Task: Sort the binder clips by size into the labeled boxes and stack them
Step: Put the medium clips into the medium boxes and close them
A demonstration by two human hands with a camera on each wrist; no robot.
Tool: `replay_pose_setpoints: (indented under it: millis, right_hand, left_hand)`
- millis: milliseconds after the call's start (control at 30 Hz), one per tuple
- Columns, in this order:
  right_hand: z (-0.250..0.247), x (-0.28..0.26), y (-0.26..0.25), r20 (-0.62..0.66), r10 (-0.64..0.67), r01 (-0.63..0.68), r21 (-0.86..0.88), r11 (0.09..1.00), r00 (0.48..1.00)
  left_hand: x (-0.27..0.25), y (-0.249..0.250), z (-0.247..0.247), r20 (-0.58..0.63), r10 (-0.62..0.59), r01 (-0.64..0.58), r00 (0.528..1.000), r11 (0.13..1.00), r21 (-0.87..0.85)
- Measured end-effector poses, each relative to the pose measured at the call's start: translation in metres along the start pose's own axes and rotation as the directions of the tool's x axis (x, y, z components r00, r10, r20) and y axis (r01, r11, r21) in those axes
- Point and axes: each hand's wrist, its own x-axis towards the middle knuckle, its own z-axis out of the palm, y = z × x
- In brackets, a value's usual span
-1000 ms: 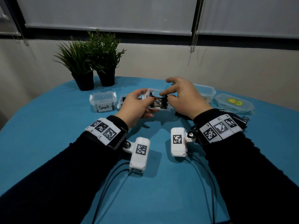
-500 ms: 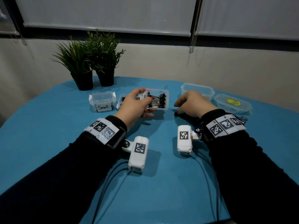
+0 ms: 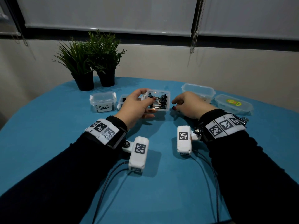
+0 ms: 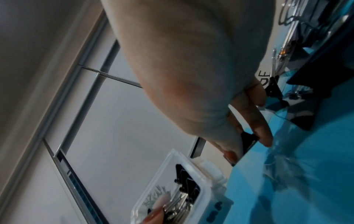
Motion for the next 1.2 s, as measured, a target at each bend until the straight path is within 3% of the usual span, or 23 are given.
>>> replay_pose_setpoints:
  millis: [133, 233, 367, 433, 533, 600, 767, 1200]
  right_hand:
    - [0.004, 0.005, 0.001, -0.050, 0.000, 0.006, 0.124, 0.992, 0.999]
    - [0.002, 0.008, -0.001, -0.237, 0.051, 0.038, 0.357, 0.933, 0.970]
    - [-0.008, -0.004, -0.013, -0.514, -0.035, 0.337, 0.507, 0.794, 0.857]
    - [-0.010, -0.011, -0.019, -0.549, -0.083, 0.424, 0.532, 0.733, 0.832]
    - [-0.008, -0.012, -0.020, -0.498, -0.111, 0.422, 0.572, 0.704, 0.860]
    - [-0.005, -0.010, -0.021, -0.456, -0.169, 0.427, 0.554, 0.714, 0.874]
    - [0.004, -0.006, -0.026, -0.453, -0.312, 0.531, 0.513, 0.675, 0.835]
    - [0.002, -0.002, -0.031, -0.494, -0.472, 0.581, 0.085, 0.809, 0.730]
  left_hand:
    - [0.000, -0.001, 0.000, 0.000, -0.006, 0.006, 1.000, 1.000, -0.006]
    - [0.000, -0.001, 0.000, -0.002, -0.007, 0.007, 1.000, 1.000, -0.005]
    - [-0.001, 0.000, 0.000, 0.008, -0.005, 0.005, 1.000, 1.000, -0.009]
    - [-0.001, 0.001, 0.000, 0.011, -0.002, 0.002, 1.000, 1.000, -0.009]
    - [-0.003, 0.002, 0.001, 0.013, -0.005, 0.005, 1.000, 1.000, 0.000]
    - [-0.004, 0.003, 0.001, 0.007, -0.006, 0.006, 1.000, 1.000, 0.000]
    - [-0.004, 0.004, 0.003, -0.001, -0.003, 0.003, 1.000, 1.000, -0.003]
    - [-0.010, 0.009, 0.005, 0.011, -0.036, 0.036, 0.999, 0.998, -0.057]
